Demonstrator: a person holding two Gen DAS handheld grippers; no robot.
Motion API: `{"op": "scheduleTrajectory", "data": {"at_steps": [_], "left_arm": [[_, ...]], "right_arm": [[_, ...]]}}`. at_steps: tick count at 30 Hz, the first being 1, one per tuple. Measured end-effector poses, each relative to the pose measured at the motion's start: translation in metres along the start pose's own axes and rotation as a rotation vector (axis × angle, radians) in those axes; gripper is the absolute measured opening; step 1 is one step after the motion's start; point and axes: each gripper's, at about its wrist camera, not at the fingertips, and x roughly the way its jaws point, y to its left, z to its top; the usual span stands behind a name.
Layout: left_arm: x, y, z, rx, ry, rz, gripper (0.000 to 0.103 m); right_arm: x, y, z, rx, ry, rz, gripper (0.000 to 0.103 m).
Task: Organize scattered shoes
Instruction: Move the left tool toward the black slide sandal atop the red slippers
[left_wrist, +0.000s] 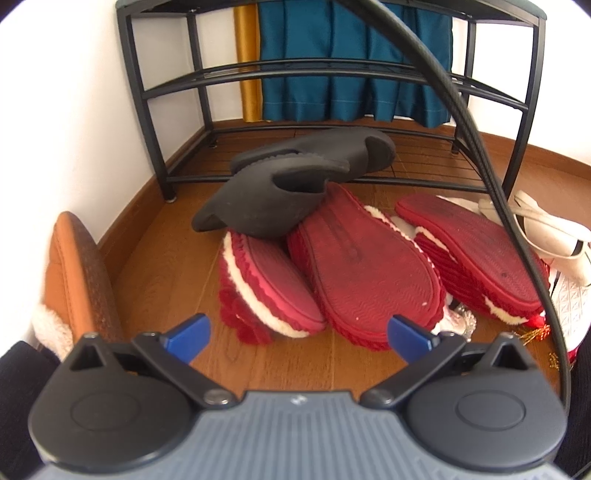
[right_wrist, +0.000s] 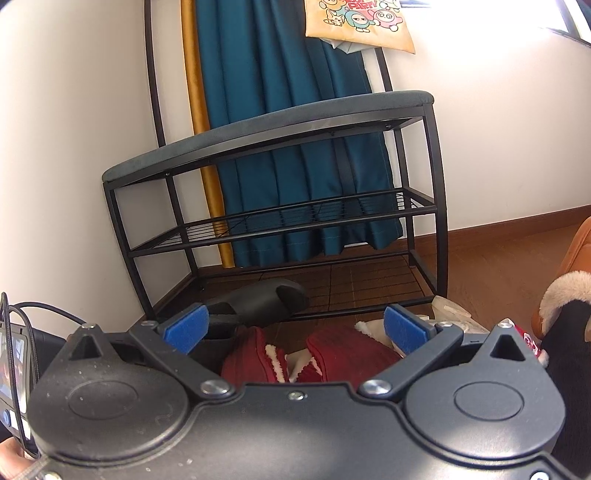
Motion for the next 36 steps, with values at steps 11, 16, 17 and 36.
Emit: {"op": "scheduleTrajectory", "data": {"at_steps": [11, 16, 17, 36], "left_arm": [[0.016, 0.009, 0.003, -0.051, 0.049, -0.024, 0.102], [0.026, 0.008, 0.005, -0.05, 0.044, -0.015, 0.102], [0.026, 0.007, 0.004, -0.041, 0.036, -0.005, 0.102], [0.038, 0.021, -0.001, -0.012, -0.074, 0.036, 0.102]], "right_arm": [[0.008, -0.006, 0.002, 0.023, 0.019, 0.008, 0.103], [0.012, -0.007, -0.003, 0.011, 0.022, 0.007, 0.103], [0.013, -0.007, -0.003, 0.009, 0.027, 0.008, 0.103], [0.028, -0.016, -0.006, 0.034, 0.031, 0.035, 0.103]]}}
